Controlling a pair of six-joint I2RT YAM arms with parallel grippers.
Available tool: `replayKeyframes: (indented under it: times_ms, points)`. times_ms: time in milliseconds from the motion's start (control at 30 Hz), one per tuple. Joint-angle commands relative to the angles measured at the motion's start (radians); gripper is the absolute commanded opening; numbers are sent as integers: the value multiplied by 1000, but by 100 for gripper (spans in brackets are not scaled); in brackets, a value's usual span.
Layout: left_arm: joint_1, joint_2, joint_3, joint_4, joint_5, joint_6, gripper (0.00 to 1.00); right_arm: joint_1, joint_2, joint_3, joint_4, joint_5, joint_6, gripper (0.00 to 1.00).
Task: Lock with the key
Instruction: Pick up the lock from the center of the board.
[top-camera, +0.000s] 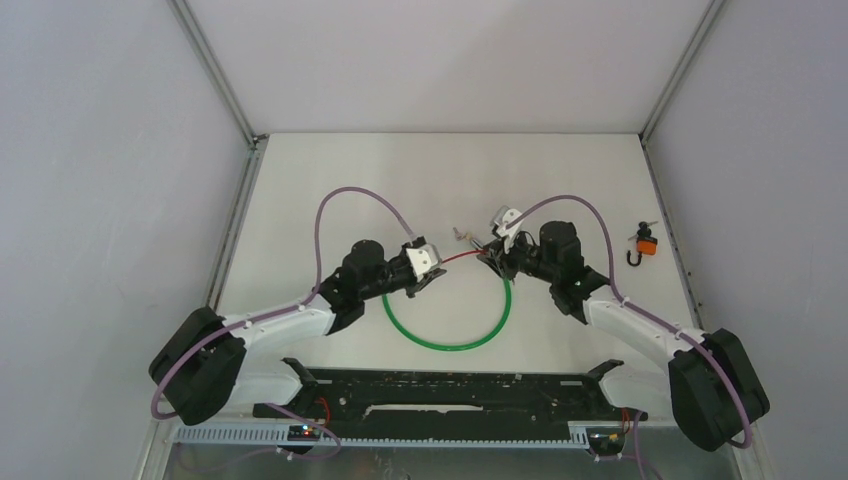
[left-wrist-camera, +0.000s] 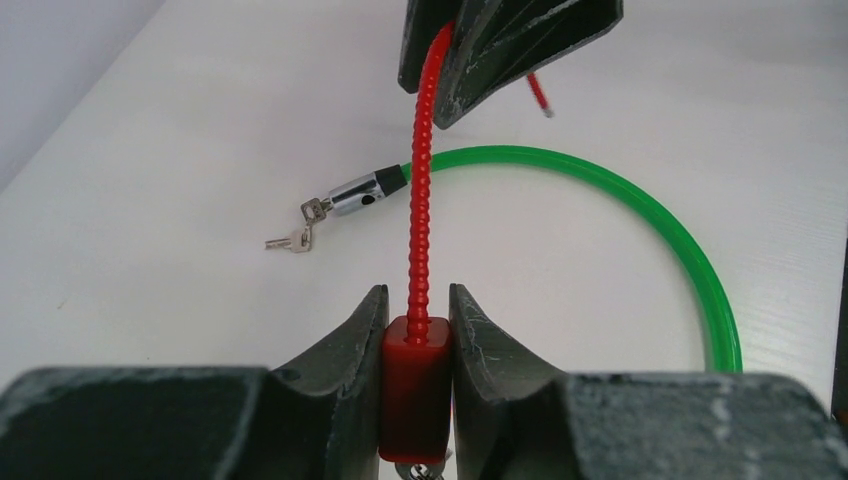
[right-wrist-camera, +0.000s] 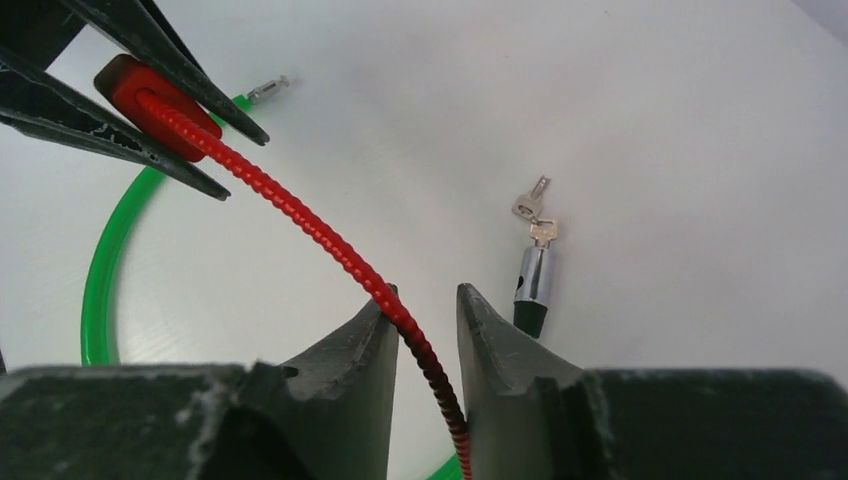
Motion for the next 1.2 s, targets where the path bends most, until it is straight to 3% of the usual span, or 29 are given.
replayKeyframes:
  times_ms: [0,67,133,333,433,467,533,733,967,1167]
  points:
    - [5,-18,2,42,-5,0,0,31,-35,-13,73,182,-8,23]
    - [4,-12,6,39,-4,0,1,50,-43,-15,77,233,-11,10]
    - [4,-5,10,38,-2,1,11,77,-67,-24,85,306,-22,1]
    - [5,6,11,44,32,4,44,168,-162,-42,95,464,-128,0]
    - [5,5,3,64,50,-1,72,220,-179,-34,79,526,-226,0]
    - [4,4,-1,74,56,-2,77,243,-181,-19,47,563,-260,0]
    - [4,-1,-9,91,66,-4,98,277,-176,30,-53,645,-319,0]
    - [4,-31,-51,170,73,-10,100,345,-178,164,-308,766,-355,0]
    - [5,-76,-90,227,47,-9,99,449,-218,191,-417,898,-431,0]
    - [3,-71,-122,290,171,42,94,542,-224,220,-495,969,-493,0]
